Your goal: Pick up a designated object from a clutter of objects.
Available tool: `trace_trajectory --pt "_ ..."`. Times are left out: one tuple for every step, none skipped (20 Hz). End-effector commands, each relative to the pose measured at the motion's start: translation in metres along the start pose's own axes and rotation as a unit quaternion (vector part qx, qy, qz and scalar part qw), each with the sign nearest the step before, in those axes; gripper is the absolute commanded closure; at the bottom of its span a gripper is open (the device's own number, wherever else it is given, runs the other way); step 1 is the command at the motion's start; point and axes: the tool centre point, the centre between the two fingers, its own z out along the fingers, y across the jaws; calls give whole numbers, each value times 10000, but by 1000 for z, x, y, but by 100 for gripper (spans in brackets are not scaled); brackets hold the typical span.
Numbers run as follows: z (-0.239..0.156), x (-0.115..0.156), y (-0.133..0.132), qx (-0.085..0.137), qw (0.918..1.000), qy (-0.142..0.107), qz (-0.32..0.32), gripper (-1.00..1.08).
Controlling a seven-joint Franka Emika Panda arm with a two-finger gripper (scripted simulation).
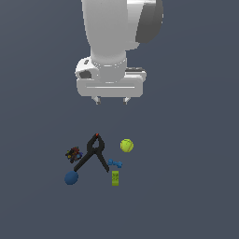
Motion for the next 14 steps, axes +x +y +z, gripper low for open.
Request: trace_trajectory --pt "0 0 0 0 10000 0 0 -92" --pt "0 0 0 -3 10000 1 -1 -92" --pt "-1 0 2 -11 10000 4 -3 -92" --pt "-2 0 4 -24 10000 10 -6 -92" --pt "-3 0 6 -43 10000 17 -11 -92" --pt "-4 0 9 -66 10000 26 -18 -92" --pt "-6 0 13 -94 9999 36 -26 -92" --pt "-8 -1 16 -117 9999 44 -35 -92" --pt "-9 -2 18 -135 9999 50 -43 -92" --pt "-10 -2 19 -147 9999 53 -50 -92" --pt "-11 -3 20 -153 9999 55 -56 -92" --pt "-11 -3 20 -155 9998 55 -59 -92" --pt "-11 -3 20 -155 9998 55 -59 -92" --pt "-11 -3 20 -150 9999 53 -56 -92"
